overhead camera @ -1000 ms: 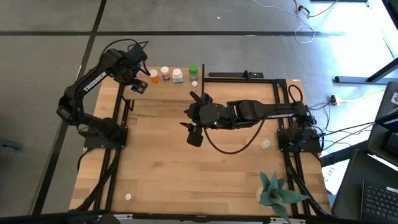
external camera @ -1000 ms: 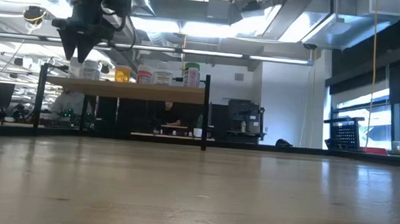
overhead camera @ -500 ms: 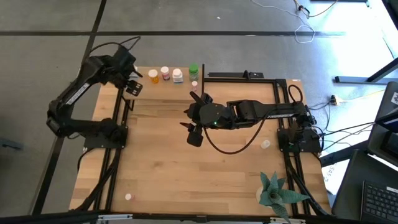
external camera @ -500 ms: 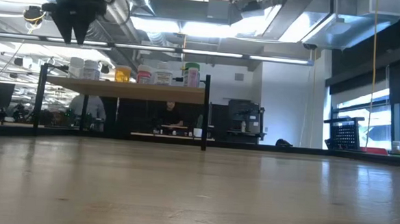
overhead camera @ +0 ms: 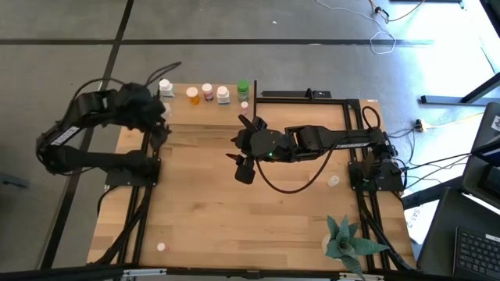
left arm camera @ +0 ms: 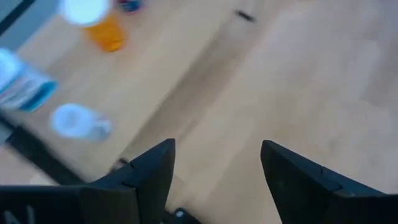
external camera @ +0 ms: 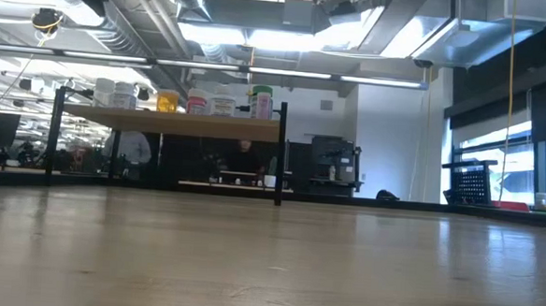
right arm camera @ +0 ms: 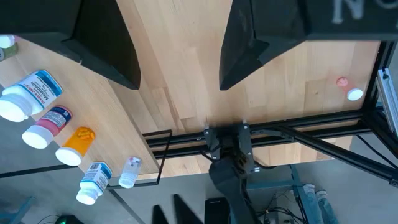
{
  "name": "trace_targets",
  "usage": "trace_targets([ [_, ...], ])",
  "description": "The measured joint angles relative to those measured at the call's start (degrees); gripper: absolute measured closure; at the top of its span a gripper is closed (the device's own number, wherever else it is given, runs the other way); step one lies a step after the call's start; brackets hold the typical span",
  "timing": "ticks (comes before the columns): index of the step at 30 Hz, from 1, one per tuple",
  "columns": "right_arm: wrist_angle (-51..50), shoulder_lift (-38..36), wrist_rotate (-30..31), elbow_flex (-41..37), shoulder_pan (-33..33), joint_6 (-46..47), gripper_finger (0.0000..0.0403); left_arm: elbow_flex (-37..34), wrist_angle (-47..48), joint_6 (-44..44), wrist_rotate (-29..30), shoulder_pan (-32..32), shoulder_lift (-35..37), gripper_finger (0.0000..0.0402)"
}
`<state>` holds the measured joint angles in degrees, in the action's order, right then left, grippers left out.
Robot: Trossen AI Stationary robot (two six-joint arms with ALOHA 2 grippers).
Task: Pick and place medicine bottles onto shelf by color
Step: Put the pink pill bottle on the shelf
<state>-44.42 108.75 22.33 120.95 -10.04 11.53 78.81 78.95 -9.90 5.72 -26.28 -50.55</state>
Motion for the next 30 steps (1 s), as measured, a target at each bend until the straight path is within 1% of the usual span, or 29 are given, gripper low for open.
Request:
trace_targets([
  [5,0.0,0.0,0.0,0.0,0.0,0.0,0.0182,0.0,-0.1,3.5,-3.7,9.7,-0.1,0.0172],
  [9,0.0,0.0,0.0,0.0,0.0,0.0,0.0182,0.0,-0.2,7.0,-7.1,16.9,-2.0,0.0170],
  [11,0.0,0.0,0.0,0.0,0.0,0.0,0.0182,0.0,-0.2,6.7,-8.7,20.3,-3.2,0.0171],
  [14,0.0,0.0,0.0,0.0,0.0,0.0,0.0182,0.0,-0.2,3.5,-10.5,25.7,-5.1,0.0172],
  [16,0.0,0.0,0.0,0.0,0.0,0.0,0.0182,0.0,-0.2,-0.6,-11.3,29.6,-6.4,0.0172],
  [20,0.0,0.0,0.0,0.0,0.0,0.0,0.0182,0.0,0.1,-13.0,-11.4,37.6,-8.8,0.0171],
  [27,0.0,0.0,0.0,0.0,0.0,0.0,0.0182,0.0,0.1,-41.4,-11.2,53.1,-12.9,0.0171],
  [30,0.0,0.0,0.0,0.0,0.0,0.0,0.0182,0.0,0.1,-52.5,-9.6,59.2,-15.2,0.0171],
])
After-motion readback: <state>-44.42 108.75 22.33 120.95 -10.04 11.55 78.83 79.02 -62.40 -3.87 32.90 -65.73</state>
